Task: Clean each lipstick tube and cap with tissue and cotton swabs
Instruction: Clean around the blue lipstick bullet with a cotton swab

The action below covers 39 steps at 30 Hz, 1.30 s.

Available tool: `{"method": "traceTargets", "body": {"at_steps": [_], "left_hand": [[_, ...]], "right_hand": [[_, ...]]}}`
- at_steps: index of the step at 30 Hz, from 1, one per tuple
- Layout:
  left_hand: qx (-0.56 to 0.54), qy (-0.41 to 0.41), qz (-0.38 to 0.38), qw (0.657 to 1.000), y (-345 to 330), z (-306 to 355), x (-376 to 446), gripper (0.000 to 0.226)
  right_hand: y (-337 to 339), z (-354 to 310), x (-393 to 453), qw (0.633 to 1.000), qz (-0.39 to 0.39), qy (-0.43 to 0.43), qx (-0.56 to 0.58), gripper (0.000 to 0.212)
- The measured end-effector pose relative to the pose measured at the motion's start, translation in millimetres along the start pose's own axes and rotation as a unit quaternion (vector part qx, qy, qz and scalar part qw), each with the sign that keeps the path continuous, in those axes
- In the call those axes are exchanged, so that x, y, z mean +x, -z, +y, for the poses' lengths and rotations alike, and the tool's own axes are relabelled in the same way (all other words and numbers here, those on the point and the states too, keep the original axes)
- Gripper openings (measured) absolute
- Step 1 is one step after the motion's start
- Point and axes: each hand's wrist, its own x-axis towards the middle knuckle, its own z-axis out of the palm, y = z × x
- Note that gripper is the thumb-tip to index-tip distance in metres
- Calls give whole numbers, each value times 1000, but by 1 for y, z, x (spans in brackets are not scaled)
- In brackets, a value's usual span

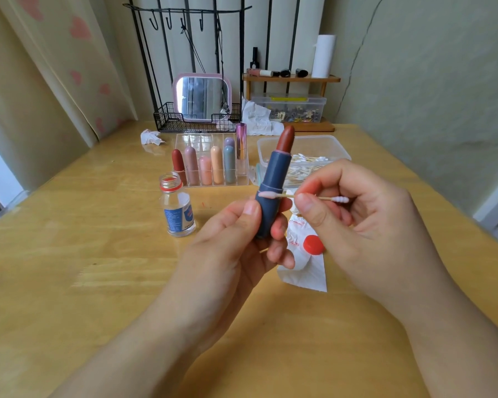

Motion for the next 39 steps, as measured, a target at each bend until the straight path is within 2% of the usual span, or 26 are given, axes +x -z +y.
{"method": "traceTargets", "body": {"at_steps": [3, 9, 18, 23, 29, 34, 39], "left_hand": [[-31, 3, 1, 1000, -1, 1, -1, 32], [-42, -6, -3, 999, -3, 6, -2, 15], [-16, -22, -6, 1000, -2, 6, -4, 14], [7, -20, -10, 1000, -3, 4, -6, 15], [-15, -24, -13, 1000, 1, 4, -1, 21], [1, -16, -20, 1000, 0, 2, -3, 20], [7, -30, -14, 999, 2, 5, -3, 26]], "right_hand": [[0, 0, -1, 1000, -3, 4, -13, 5], [3, 1, 1, 999, 10, 8, -31, 5], [2, 0, 0, 1000, 4, 5, -21, 5], [-1, 2, -1, 1000, -7, -9, -5, 16], [2, 3, 0, 1000, -9, 12, -7, 16], [-1, -2, -1, 997, -31, -15, 76, 19], [6, 6, 3, 1000, 5, -2, -3, 19]]}}
